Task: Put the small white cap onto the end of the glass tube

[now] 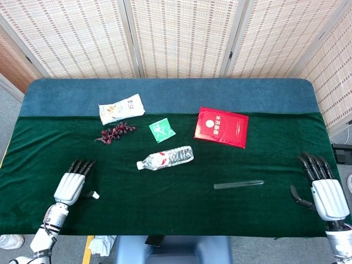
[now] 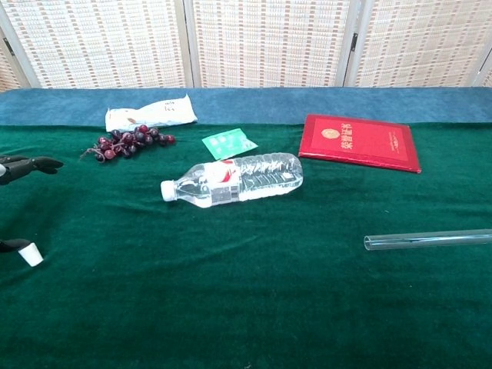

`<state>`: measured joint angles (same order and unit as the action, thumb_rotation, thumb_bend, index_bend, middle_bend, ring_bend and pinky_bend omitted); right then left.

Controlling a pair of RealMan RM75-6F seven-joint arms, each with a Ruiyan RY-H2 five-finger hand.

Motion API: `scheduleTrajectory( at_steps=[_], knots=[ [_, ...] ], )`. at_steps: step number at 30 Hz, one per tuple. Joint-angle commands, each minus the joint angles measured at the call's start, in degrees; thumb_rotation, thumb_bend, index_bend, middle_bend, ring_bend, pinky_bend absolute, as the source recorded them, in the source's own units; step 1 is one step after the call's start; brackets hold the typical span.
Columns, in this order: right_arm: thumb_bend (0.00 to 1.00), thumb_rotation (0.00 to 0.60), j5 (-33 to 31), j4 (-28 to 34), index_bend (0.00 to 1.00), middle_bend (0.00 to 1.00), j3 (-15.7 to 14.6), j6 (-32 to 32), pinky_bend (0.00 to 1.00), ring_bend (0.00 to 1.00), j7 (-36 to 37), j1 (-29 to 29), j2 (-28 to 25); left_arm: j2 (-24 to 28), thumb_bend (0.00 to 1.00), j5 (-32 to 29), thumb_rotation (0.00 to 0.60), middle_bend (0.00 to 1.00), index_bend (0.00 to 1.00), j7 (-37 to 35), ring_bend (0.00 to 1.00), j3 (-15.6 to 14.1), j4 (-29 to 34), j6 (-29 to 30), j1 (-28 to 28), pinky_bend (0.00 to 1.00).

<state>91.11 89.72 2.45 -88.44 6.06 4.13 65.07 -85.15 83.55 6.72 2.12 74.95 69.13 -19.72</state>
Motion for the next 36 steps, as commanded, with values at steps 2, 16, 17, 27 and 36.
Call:
scheduleTrajectory(
  at_steps=[2, 16, 17, 27, 36],
  knots=[
    [0.5, 0.474, -0.02, -0.21, 0.0, 0.05, -0.03, -0.04, 0.0, 0.06, 0.18, -0.07, 0.09, 0.67, 0.19, 0.01, 0.6, 0.15, 0.09, 1.78, 0.08, -0.38, 1.88, 0.13, 0.02, 0.0],
    [0.5, 0.475, 0.04, -0.58, 0.0, 0.05, 0.01, -0.64, 0.0, 0.04, 0.62, -0.44, 0.11, 3.04, 0.19, -0.16, 0.6, 0.15, 0.07, 4.47, 0.08, 0.03, 6.36, 2.54, 0.69, 0.0],
    [0.5, 0.473, 0.06, -0.63, 0.0, 0.05, 0.03, -0.71, 0.0, 0.04, 0.66, -0.47, 0.13, 3.85, 0.19, -0.19, 0.6, 0.15, 0.08, 4.7, 0.08, 0.16, 7.32, 2.8, 0.75, 0.0],
    [0.5, 0.475, 0.36, -1.27, 0.0, 0.05, -0.05, -0.65, 0.0, 0.04, 1.31, -0.4, 0.42, 12.27, 0.2, 2.55, 0.6, 0.37, 0.25, 5.7, 0.3, -1.26, 15.92, 3.05, 0.76, 0.22],
    [0.5, 0.474, 0.5, -1.81, 0.0, 0.05, -0.09, -0.63, 0.0, 0.03, 1.9, -0.35, 0.44, 12.92, 0.2, 3.25, 0.6, 0.96, 0.4, 5.41, 0.81, -2.99, 16.42, -0.85, -0.59, 0.86]
  ],
)
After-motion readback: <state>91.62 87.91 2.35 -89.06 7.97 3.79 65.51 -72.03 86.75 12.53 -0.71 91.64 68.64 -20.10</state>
